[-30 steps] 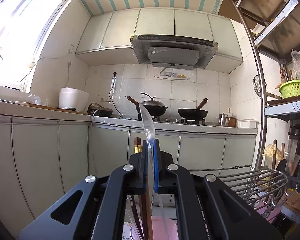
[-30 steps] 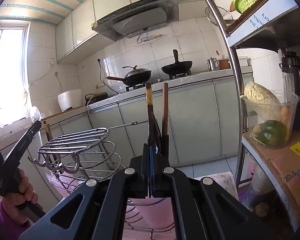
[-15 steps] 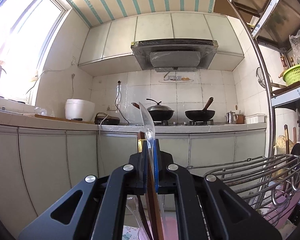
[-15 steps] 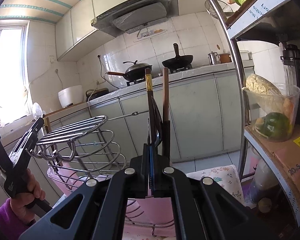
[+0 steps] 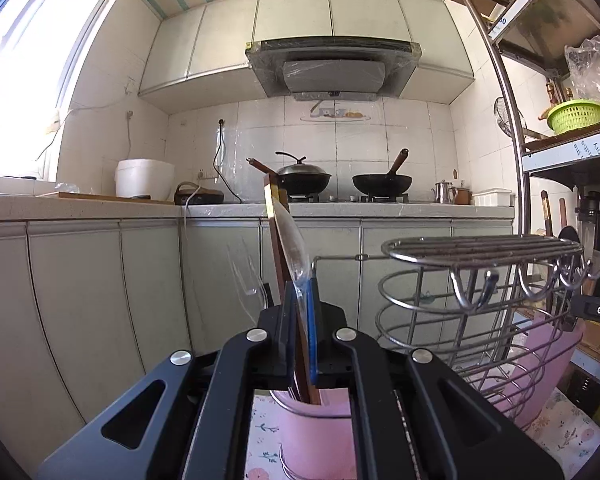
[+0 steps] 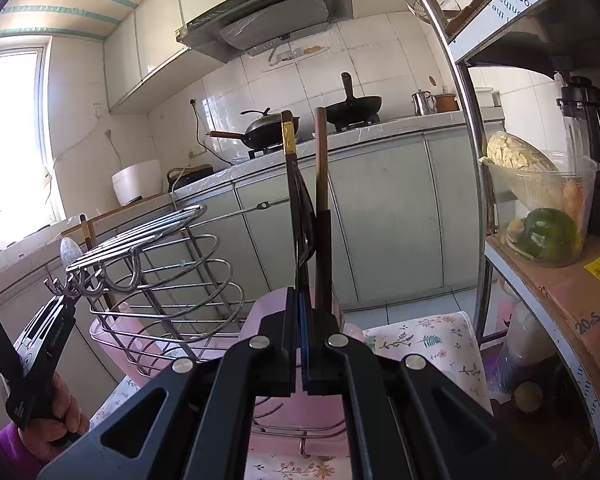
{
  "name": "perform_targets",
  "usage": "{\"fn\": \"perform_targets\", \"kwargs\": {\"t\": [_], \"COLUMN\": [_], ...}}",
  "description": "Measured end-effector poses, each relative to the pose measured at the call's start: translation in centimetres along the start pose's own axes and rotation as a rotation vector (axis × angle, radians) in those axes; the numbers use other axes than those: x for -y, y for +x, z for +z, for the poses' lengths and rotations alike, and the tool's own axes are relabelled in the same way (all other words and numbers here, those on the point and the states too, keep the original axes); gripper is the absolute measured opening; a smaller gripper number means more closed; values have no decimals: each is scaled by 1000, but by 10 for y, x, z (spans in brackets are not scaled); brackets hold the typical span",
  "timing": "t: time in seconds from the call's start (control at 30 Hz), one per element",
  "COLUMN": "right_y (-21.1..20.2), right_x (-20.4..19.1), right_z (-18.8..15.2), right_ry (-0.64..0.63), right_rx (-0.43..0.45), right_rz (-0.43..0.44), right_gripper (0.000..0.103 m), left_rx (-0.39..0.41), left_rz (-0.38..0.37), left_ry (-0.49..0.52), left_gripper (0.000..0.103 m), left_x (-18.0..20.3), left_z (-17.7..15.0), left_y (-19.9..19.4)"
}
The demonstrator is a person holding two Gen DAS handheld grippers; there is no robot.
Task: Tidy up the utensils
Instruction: 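Open both tools and pull them back from the pink cup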
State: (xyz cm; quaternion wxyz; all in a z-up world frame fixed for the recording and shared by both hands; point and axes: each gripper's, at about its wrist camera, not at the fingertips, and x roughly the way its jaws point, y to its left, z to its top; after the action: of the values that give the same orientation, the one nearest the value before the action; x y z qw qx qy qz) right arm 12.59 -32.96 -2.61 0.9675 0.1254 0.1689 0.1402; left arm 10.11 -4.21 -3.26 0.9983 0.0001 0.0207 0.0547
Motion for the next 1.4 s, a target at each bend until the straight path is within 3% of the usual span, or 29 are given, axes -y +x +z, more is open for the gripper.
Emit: {"fn": "perform_targets", "kwargs": {"t": [0.57, 0.63, 0.8, 1.07, 1.2, 1.4], "right_y": [-6, -7, -10, -17, -19, -26], "right_x": [-7, -8, -9, -9, -10, -18], "right_z": [-4, -4, -4, -7, -11, -18], "right_ry": [-24, -26, -27, -19, -17, -28], "right_rx": [-37, -40, -50, -75, -103, -126], "right_rz": [-15, -16, -20, -32, -28, -10], "right_gripper": [2, 2, 6, 12, 25, 26], "left_rx": [-172, -184, -214, -238, -264, -292], "left_rz": [-48, -59, -90, -102, -126, -164], "left_ry": [-42, -44, -60, -99, -114, -107], "left_gripper": [5, 8, 28, 30, 36, 41], "left_x": [-6, -7, -7, -13, -14, -9], "left_z": [-16, -15, -10, -6, -3, -1], "left_y": [-4, -4, -7, -19, -25, -37]}}
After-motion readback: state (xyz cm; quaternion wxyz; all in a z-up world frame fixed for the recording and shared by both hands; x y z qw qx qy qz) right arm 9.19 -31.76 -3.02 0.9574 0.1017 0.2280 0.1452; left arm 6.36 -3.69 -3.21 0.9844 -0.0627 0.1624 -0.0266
